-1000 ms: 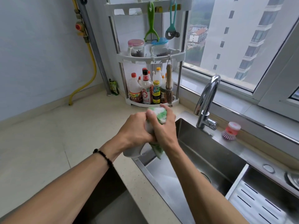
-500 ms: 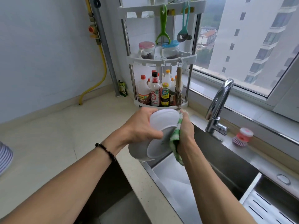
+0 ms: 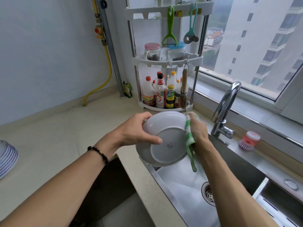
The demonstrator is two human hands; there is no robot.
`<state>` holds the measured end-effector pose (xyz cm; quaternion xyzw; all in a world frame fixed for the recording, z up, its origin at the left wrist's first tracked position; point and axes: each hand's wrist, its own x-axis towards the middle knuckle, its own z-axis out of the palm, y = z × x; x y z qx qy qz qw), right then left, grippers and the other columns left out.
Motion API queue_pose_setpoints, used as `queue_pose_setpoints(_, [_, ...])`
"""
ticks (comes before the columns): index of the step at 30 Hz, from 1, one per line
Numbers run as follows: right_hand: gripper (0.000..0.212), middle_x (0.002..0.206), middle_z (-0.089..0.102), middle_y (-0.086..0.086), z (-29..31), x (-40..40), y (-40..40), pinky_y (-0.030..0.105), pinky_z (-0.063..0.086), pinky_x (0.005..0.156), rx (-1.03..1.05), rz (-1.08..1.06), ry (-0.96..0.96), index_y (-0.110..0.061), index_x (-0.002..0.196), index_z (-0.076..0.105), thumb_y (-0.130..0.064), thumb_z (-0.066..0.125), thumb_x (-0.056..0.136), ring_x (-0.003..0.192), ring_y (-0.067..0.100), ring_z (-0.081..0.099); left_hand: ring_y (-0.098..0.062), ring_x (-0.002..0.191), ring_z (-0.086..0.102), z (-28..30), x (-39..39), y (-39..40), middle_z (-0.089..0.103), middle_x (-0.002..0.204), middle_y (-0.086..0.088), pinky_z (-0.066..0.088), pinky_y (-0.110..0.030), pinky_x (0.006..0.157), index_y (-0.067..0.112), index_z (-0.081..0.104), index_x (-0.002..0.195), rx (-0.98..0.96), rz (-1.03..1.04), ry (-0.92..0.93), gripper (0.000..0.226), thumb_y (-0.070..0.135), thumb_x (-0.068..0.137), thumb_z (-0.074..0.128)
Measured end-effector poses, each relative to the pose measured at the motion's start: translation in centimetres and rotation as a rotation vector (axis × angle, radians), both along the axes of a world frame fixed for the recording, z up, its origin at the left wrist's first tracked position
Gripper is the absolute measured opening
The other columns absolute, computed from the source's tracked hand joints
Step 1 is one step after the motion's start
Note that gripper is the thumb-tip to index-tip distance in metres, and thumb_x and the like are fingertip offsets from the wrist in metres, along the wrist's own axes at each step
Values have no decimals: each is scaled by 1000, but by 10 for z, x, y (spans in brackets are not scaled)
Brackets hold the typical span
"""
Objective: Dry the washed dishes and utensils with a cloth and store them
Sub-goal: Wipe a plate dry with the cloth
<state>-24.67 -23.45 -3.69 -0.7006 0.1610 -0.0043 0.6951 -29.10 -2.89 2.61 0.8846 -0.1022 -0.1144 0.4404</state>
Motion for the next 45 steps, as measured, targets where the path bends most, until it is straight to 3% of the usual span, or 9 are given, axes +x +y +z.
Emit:
queue_pose_setpoints(6, [46, 49, 51, -2, 37, -8, 12, 27, 36, 47, -571, 280, -368, -18, 51, 46, -33, 62, 91, 43, 12, 43, -18, 87, 71, 4, 0, -37, 72, 97, 1, 61, -44, 78, 24, 66, 98, 88, -71, -65, 47, 17, 57, 88])
queue_pose_setpoints(11, [37, 98, 58, 1, 16, -29, 28, 38, 46, 78, -513, 180, -539, -21, 99, 59, -54, 48, 90, 90, 21, 56, -19, 83, 73, -6, 1, -42, 74, 89, -1, 61, -44, 78, 16, 68, 95, 30, -18, -63, 44, 1, 57, 86])
queue_pose_setpoints(16, [45, 123, 50, 12, 4, -14, 20, 59, 48, 99, -34, 63, -186, -35, 97, 55, -72, 46, 73, 109, 33, 58, -17, 81, 67, -4, -7, -46, 67, 91, 3, 59, -31, 67, 19, 65, 95, 73, 0, -161, 40, 9, 63, 87])
queue_pose_setpoints(22, [66, 132, 49, 7, 1, -32, 40, 44, 47, 99, -168, 121, -336, -33, 130, 50, -74, 41, 79, 117, 23, 53, -15, 78, 68, -4, -5, -45, 68, 88, 7, 57, -24, 64, 24, 62, 92, 73, 62, -234, 43, 10, 61, 88])
queue_pose_setpoints(26, [64, 102, 68, 14, 1, -17, 28, 57, 55, 88, 64, 32, -150, -21, 104, 67, -72, 41, 76, 97, 37, 67, -12, 79, 65, -4, -8, -41, 65, 88, 8, 50, -19, 60, 28, 61, 91, 60, 55, -219, 43, 11, 62, 87])
queue_pose_setpoints(30, [51, 133, 44, 2, -5, -28, 52, 37, 41, 104, -216, 84, -412, -38, 130, 55, -62, 47, 86, 124, 21, 45, -18, 82, 69, -5, -2, -44, 70, 91, 2, 57, -28, 67, 17, 66, 100, 79, 73, -215, 45, 7, 61, 86])
queue_pose_setpoints(36, [45, 99, 73, 14, -22, -9, 18, 48, 53, 92, 449, -57, 132, -19, 78, 77, -61, 61, 81, 88, 30, 67, -19, 86, 66, 3, -6, -36, 65, 93, 1, 54, -27, 66, 22, 61, 94, 18, 6, -148, 42, 7, 63, 86])
queue_pose_setpoints(39, [38, 88, 73, 10, -24, -4, 8, 46, 52, 91, 361, -32, 147, -22, 63, 78, -51, 64, 83, 87, 29, 64, -22, 90, 68, -3, -8, -33, 68, 98, -2, 60, -32, 71, 23, 62, 97, -88, 34, -113, 46, 15, 57, 85])
queue_pose_setpoints(45, [48, 72, 65, 18, 16, 1, -1, 37, 50, 61, -250, 211, -165, 7, 87, 71, -39, 61, 93, 64, 24, 57, -22, 94, 73, 13, 4, -25, 74, 105, -6, 61, -35, 81, 16, 66, 111, -51, -140, 189, 54, 11, 63, 89])
